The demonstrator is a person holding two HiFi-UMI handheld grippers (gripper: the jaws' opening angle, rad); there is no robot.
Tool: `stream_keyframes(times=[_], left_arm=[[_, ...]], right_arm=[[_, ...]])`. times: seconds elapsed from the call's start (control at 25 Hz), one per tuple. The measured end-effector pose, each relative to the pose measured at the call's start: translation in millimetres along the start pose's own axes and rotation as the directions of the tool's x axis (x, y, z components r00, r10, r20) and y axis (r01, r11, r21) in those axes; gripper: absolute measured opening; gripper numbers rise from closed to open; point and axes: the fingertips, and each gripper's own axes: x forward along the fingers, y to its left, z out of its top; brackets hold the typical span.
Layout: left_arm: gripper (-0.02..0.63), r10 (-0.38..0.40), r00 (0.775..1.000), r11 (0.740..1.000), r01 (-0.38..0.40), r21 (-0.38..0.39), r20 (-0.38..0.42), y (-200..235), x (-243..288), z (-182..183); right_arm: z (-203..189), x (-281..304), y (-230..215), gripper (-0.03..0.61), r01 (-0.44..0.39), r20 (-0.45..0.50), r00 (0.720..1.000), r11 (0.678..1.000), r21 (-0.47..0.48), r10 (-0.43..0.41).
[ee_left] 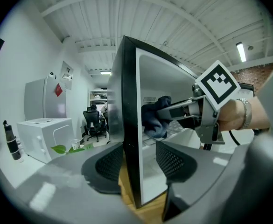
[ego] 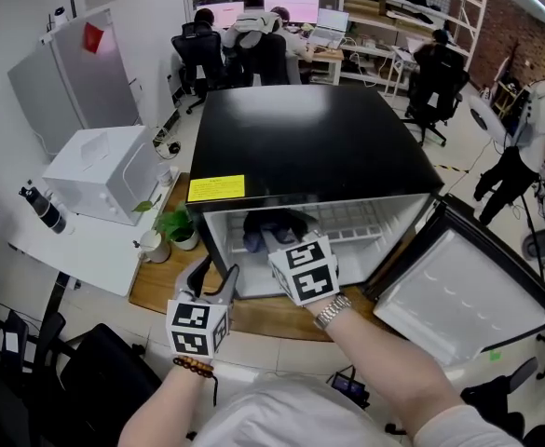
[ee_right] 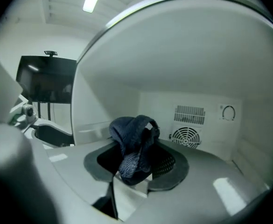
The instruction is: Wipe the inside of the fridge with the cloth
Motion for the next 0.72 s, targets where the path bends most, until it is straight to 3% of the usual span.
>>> stream_keyframes(times=[0.28,0.72], left_arm=[[0.218,-0.004,1.000,1.000,0.004,0.005,0.000,-2,-3,0],[0.215,0.011,1.000,1.000,-0.011,0.006,0.015,-1,-5,-1]], right_arm=[[-18,18,43,0.147,-0.099,-0.064,0.993,0.994,-0.054,0.095],[-41,4,6,0.147,0.006,-0.109,0.994,0.993,-0.114,-0.018]])
